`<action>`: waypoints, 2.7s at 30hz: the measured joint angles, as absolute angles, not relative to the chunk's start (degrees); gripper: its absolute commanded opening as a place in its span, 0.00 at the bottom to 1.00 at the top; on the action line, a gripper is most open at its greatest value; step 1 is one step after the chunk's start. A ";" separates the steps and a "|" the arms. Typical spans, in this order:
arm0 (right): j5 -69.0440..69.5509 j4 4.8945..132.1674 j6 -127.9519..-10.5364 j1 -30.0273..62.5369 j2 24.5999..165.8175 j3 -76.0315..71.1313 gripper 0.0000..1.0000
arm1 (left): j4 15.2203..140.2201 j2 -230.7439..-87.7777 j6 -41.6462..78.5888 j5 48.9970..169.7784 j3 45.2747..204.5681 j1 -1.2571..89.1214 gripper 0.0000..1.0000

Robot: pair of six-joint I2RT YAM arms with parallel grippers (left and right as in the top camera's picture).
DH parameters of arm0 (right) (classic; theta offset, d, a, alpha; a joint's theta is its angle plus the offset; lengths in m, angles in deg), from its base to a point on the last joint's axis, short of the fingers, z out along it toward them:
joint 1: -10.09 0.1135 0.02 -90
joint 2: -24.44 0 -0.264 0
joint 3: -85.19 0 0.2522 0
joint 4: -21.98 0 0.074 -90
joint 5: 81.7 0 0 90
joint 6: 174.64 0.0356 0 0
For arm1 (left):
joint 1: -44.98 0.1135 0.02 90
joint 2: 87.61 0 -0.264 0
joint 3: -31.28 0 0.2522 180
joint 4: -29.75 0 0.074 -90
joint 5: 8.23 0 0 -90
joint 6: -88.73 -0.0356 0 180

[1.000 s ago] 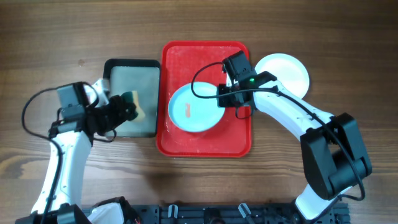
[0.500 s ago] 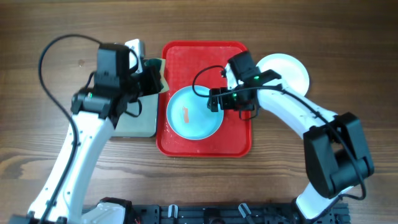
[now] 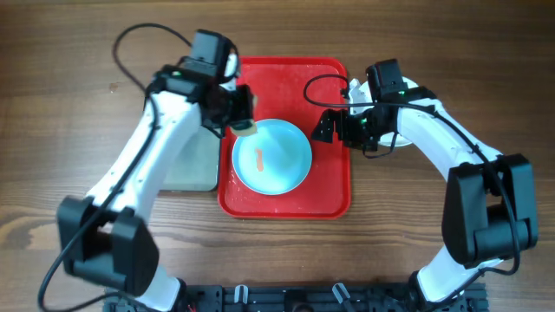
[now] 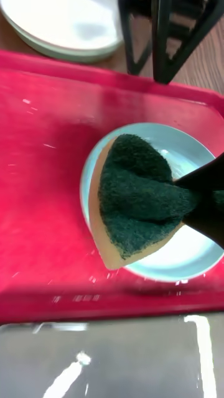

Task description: Clean dirty plates on tray and stack at the side

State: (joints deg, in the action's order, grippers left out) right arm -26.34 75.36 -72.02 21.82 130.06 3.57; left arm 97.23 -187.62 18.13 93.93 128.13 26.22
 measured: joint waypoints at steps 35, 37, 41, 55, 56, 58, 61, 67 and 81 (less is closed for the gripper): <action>-11.10 73.39 -64.24 33.05 130.34 3.88 0.19 | 91.24 -191.97 18.13 91.14 122.10 21.63 0.04; -10.69 73.39 -63.63 33.05 130.37 3.90 0.19 | 91.24 -191.99 18.13 90.81 122.10 21.63 0.04; -10.47 73.13 -62.99 33.05 130.76 3.90 0.20 | 91.24 -191.97 18.13 90.55 122.01 21.63 0.04; -10.45 72.56 -62.23 33.05 133.32 3.92 0.20 | 91.04 -191.99 18.13 90.53 121.38 21.63 0.04; -10.47 72.48 -61.97 33.05 133.32 3.92 0.20 | 91.04 -191.99 18.13 90.53 121.38 21.63 0.04; -10.51 71.95 -61.66 33.05 133.34 3.92 0.20 | 91.04 -191.99 18.13 90.55 121.38 21.63 0.04; -10.53 71.45 -61.44 33.05 133.36 3.92 0.14 | 91.04 -191.99 18.15 90.53 121.38 21.63 0.04; -10.71 71.38 -60.61 33.05 133.36 3.96 0.16 | 91.04 -191.99 18.15 90.55 121.38 21.63 0.04; -10.73 70.66 -59.93 33.05 133.43 4.82 0.11 | 91.04 -191.99 18.15 90.55 121.38 21.63 0.04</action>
State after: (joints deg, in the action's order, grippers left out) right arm -10.73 70.66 -59.93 33.05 133.43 4.82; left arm 91.04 -191.99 18.15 90.55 121.38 21.63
